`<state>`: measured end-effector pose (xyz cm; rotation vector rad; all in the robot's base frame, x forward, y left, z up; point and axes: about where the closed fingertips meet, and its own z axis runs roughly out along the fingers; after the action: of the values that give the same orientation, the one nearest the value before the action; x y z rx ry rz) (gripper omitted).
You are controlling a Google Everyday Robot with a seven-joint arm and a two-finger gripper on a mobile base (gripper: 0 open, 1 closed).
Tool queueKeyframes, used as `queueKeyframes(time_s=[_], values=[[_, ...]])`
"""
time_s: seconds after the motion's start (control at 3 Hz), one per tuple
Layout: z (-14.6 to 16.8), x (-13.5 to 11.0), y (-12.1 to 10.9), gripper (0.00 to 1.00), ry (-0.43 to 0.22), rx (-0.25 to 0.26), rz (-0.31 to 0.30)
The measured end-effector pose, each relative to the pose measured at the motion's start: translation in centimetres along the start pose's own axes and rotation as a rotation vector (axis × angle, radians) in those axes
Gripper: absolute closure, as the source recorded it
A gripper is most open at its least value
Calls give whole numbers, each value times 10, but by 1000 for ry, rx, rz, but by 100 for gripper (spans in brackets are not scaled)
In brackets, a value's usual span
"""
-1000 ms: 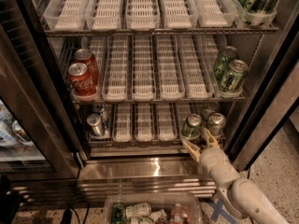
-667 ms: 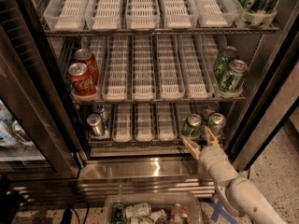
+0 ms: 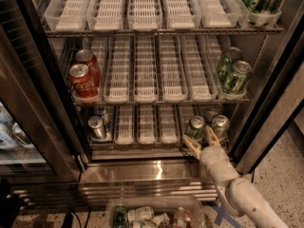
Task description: Pick green can from bottom shelf of fridge
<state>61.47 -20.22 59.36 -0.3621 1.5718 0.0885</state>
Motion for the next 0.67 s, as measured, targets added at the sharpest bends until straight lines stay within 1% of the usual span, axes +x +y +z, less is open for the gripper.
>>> queueKeyframes(time_s=[0.67], values=[[14, 2, -2, 29, -21, 19, 20]])
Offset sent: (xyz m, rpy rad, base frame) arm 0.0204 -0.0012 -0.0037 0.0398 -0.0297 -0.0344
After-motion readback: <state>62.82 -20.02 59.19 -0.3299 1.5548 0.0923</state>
